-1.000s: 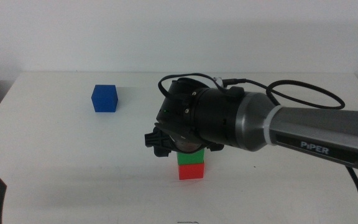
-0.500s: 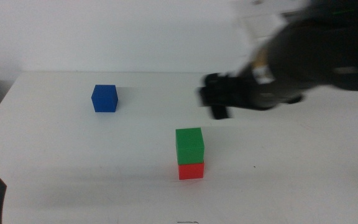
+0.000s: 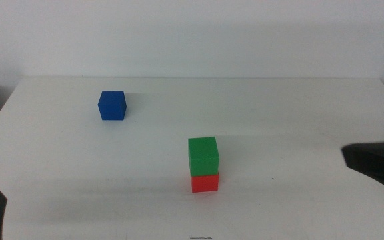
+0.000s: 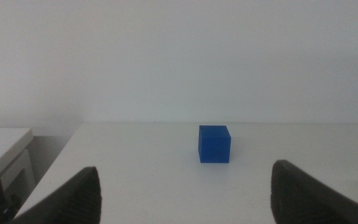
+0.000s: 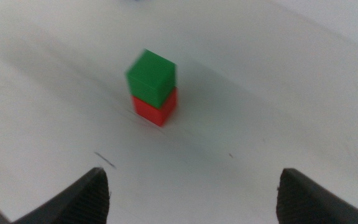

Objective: Stack red cubes first, then green, then blue cubes in a specific spot.

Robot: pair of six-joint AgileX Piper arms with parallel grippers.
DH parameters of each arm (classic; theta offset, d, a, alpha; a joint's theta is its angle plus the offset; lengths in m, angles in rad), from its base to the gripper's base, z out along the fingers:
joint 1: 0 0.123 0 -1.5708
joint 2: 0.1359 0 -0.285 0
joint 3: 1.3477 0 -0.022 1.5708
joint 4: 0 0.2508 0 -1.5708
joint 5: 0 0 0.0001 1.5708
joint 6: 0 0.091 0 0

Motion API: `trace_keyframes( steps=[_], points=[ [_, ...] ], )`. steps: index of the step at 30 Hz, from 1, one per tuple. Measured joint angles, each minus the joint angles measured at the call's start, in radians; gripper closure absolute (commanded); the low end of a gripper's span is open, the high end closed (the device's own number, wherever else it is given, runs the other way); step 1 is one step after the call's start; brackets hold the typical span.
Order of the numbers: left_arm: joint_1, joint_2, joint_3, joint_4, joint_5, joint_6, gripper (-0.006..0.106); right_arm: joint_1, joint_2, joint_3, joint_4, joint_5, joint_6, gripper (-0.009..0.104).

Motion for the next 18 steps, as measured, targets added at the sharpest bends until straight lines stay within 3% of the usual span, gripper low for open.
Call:
trace_keyframes(
  steps=[5, 18],
  points=[
    [0.0, 0.0, 0.0, 0.0, 0.0, 0.0, 0.007, -0.006, -0.141, 0.018, 0.094, -0.035, -0.096, 0.003],
    [0.0, 0.0, 0.0, 0.0, 0.0, 0.0, 0.007, -0.006, -0.23, 0.02, 0.089, -0.042, -0.11, 0.003]
  ],
)
